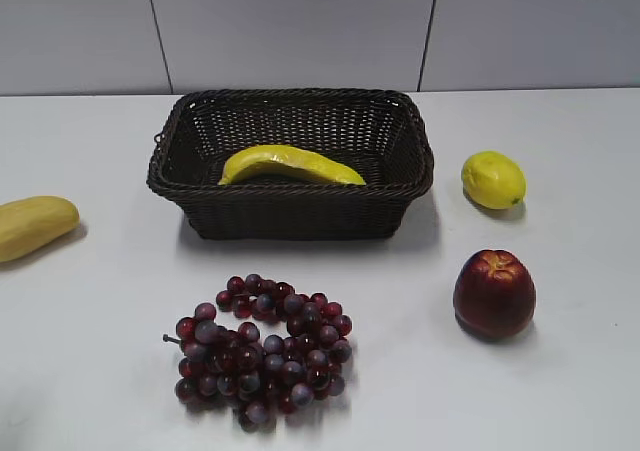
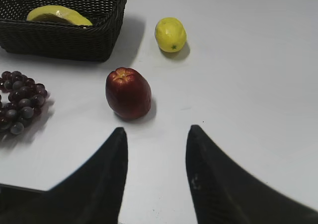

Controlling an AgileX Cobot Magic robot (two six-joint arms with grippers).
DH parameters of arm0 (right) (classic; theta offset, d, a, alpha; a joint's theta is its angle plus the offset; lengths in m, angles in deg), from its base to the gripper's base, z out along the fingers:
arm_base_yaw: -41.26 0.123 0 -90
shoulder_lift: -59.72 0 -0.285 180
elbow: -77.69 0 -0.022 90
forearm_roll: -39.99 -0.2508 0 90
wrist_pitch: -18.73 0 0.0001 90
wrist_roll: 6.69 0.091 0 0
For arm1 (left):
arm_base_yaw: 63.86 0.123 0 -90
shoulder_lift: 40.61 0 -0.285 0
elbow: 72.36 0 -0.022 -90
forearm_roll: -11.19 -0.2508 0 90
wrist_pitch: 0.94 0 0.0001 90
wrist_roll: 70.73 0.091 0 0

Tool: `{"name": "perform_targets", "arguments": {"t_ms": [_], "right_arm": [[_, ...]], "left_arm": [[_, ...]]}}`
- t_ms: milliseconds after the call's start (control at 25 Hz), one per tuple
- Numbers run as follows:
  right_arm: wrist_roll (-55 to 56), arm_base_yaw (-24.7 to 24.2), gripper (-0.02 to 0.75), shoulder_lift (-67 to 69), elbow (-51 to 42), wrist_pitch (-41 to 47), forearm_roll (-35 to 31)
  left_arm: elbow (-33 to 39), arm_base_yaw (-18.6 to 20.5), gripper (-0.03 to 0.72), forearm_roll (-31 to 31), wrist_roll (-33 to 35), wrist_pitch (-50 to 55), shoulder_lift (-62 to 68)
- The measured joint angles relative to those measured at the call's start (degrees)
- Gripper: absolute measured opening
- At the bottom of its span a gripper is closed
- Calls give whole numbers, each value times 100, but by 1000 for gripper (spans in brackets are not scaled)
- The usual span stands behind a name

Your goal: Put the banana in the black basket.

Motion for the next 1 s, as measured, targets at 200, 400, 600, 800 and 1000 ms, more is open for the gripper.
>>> {"name": "perform_targets", "arguments": {"t_ms": [200, 400, 600, 800, 1000], "right_arm": [[0, 0, 299, 0, 0, 0, 0], [0, 0, 299, 0, 0, 0, 0], [0, 0, 299, 0, 0, 0, 0], [0, 0, 299, 0, 0, 0, 0], [0, 0, 299, 0, 0, -5, 0]], "left_arm": [[301, 0, 533, 28, 0, -124, -887], [306, 0, 533, 36, 0, -228, -1736], [313, 0, 533, 42, -5, -439, -2639], [396, 0, 527, 42, -5, -714, -3520], [417, 0, 521, 42, -5, -753, -3837]]}}
